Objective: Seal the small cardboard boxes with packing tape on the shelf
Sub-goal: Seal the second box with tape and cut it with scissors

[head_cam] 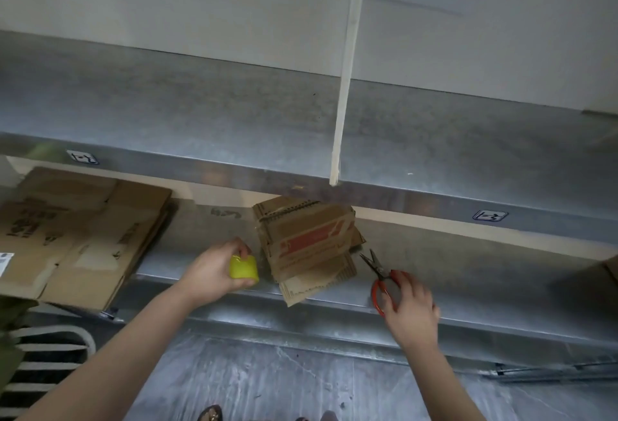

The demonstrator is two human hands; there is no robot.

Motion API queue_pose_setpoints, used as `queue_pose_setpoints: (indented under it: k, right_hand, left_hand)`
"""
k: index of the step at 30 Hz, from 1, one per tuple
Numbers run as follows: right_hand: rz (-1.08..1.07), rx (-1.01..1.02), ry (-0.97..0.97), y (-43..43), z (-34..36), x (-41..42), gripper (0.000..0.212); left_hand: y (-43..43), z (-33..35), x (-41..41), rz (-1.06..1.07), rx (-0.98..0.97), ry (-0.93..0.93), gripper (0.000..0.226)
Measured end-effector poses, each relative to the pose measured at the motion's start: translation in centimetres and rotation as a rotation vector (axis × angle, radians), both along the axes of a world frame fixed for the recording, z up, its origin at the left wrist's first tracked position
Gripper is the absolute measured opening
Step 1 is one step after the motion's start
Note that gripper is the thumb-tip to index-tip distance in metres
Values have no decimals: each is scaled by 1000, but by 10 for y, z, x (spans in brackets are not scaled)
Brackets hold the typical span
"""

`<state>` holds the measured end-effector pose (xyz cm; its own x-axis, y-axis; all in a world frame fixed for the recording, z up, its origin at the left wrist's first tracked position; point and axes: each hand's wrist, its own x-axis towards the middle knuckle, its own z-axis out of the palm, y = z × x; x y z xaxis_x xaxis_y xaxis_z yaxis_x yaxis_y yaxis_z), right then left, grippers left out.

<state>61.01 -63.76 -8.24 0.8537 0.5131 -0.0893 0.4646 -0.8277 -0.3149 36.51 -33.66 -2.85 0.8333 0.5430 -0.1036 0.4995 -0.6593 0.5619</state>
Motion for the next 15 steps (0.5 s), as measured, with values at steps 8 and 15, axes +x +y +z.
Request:
queue_pose_setpoints:
  k: [8, 15]
  right_hand:
    - [462, 154, -151, 60, 40, -124, 55]
    - [318, 515, 300, 173, 66, -207, 35]
  left_hand:
    - [-3, 15, -21, -63, 33, -55, 51]
    - [25, 30, -68, -170, 76, -123, 45]
